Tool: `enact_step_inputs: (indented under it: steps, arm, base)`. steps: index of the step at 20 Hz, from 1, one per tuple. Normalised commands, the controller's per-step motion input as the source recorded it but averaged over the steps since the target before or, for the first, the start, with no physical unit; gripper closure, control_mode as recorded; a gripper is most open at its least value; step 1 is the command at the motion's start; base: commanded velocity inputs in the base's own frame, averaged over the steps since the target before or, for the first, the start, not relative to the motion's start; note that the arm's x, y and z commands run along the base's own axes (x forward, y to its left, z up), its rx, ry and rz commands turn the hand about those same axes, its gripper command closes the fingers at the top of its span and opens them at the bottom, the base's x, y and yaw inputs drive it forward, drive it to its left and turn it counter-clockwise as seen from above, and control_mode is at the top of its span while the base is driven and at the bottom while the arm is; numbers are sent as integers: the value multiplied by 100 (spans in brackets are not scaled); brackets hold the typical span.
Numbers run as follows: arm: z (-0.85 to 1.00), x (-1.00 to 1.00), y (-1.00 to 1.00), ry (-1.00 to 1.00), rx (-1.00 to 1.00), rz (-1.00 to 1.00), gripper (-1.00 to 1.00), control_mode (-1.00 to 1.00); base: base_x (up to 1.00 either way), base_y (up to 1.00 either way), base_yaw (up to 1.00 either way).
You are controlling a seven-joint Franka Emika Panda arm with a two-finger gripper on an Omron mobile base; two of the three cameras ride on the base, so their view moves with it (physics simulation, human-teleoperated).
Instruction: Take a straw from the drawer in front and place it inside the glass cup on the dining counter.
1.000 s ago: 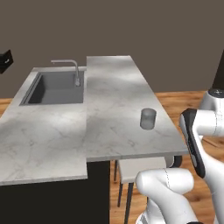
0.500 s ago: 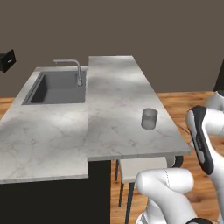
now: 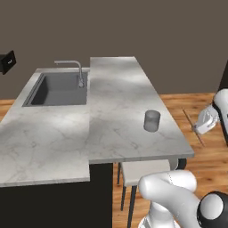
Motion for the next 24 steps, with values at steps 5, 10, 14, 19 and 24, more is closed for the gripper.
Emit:
enact_step_inputs:
  steps: [5,10,14,19,24]
  arm:
    - [71,50,40,0,28,0,100,-100]
    - [37,55,36,0,30,0,100,-100]
    - [0,60,33,0,23,0,100,-100]
    - [0,56,29,0,21,0,100,-100]
    - [-4,22,1,0,10,0,100,-100]
  base:
    - [0,0,0]
    - [0,0,0]
    - [0,0,0]
    - [0,0,0]
    - [0,0,0]
